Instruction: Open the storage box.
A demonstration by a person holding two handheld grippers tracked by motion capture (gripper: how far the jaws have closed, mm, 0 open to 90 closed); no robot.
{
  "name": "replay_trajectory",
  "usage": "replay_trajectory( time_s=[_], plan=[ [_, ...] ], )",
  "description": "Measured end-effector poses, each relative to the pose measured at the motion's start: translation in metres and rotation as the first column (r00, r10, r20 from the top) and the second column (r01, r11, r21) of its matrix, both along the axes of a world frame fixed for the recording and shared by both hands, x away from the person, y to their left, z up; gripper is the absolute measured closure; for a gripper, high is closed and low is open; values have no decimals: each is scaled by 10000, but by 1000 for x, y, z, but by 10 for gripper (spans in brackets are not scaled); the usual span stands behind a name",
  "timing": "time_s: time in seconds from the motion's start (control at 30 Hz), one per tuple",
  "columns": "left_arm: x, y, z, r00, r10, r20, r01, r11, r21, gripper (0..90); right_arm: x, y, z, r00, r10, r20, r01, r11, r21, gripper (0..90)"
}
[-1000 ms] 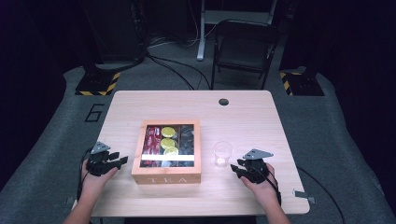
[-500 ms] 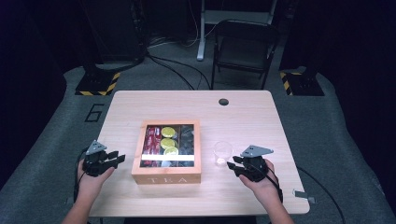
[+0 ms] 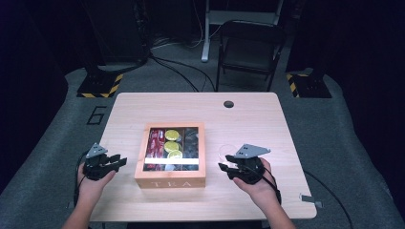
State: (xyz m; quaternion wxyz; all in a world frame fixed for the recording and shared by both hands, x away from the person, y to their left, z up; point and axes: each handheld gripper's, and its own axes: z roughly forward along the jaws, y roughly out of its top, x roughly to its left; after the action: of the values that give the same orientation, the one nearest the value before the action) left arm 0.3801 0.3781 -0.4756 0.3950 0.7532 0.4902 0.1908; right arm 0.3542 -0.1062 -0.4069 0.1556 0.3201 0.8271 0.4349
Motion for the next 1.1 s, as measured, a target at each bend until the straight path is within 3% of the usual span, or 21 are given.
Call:
replay_trajectory(
  time_s=[0.2, 0.5, 0.63, 0.77, 1.0, 1.1],
  plan=[
    [0, 1, -1, 9999, 97, 58, -97, 9999, -52, 618, -1, 14, -5, 9996, 139, -262, -138, 9999, 57, 631],
    [-3, 4, -1, 9998, 198, 22, -197, 9998, -96, 613, -6, 21, -26, 9973, 501, -531, -480, 9980, 404, 702],
    [-3, 4, -2, 9998, 204, -18, -204, 9998, -55, 598, -8, 26, -38, 9970, 683, -377, -676, 9975, 201, 752],
    [-3, 4, -3, 9998, 201, 5, -201, 9998, -11, 582, -8, 29, -48, 9944, 923, -513, -926, 9957, -29, 789],
    [-2, 5, -4, 9998, 212, -62, -212, 9998, -4, 568, -12, 32, -53, 9922, 1015, -723, -1011, 9948, 85, 824],
    [-2, 5, -4, 9998, 193, -80, -193, 9998, -6, 567, -12, 35, -55, 9895, 1237, -749, -1247, 9922, -84, 848]
  ],
)
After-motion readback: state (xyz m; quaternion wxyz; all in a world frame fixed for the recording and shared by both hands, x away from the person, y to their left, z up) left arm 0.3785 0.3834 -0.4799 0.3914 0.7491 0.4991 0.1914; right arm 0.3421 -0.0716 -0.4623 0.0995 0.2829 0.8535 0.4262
